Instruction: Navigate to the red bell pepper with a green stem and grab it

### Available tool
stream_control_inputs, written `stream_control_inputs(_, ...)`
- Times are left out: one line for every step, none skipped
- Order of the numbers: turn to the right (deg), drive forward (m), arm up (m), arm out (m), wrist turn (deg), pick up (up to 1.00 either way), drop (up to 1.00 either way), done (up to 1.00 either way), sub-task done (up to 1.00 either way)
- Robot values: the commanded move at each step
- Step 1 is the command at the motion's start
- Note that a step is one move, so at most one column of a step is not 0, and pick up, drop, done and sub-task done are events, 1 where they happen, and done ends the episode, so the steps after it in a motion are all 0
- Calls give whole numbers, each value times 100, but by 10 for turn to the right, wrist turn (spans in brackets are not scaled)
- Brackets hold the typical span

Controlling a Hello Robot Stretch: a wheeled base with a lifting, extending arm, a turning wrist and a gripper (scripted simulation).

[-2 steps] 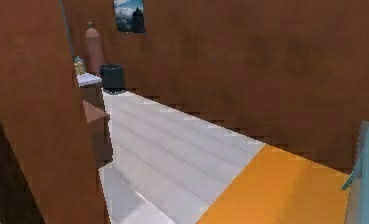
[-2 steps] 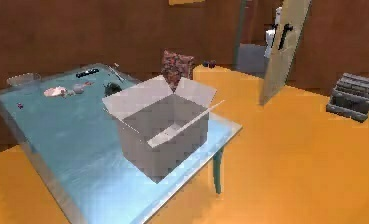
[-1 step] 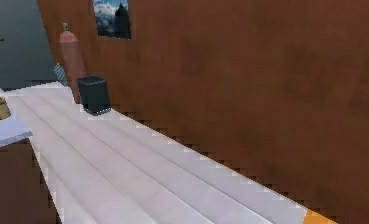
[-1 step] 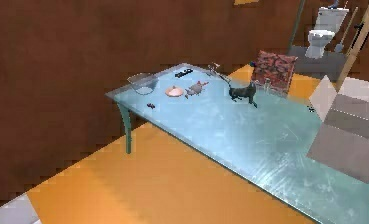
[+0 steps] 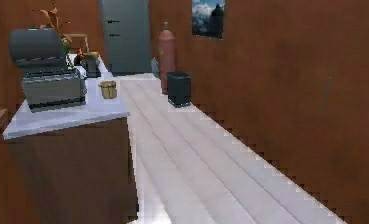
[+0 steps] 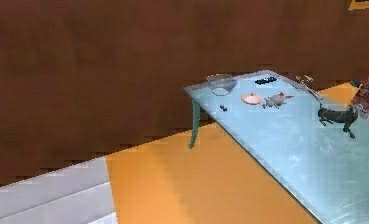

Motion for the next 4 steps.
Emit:
stream_control_inputs(0, 100, 0, 0, 0, 0, 0, 0, 0)
stream_control_inputs(-150, 0, 0, 0, 0, 0, 0, 0, 0)
stream_control_inputs(0, 15, 0, 0, 0, 0, 0, 0, 0)
stream_control_inputs(-90, 0, 0, 0, 0, 0, 0, 0, 0)
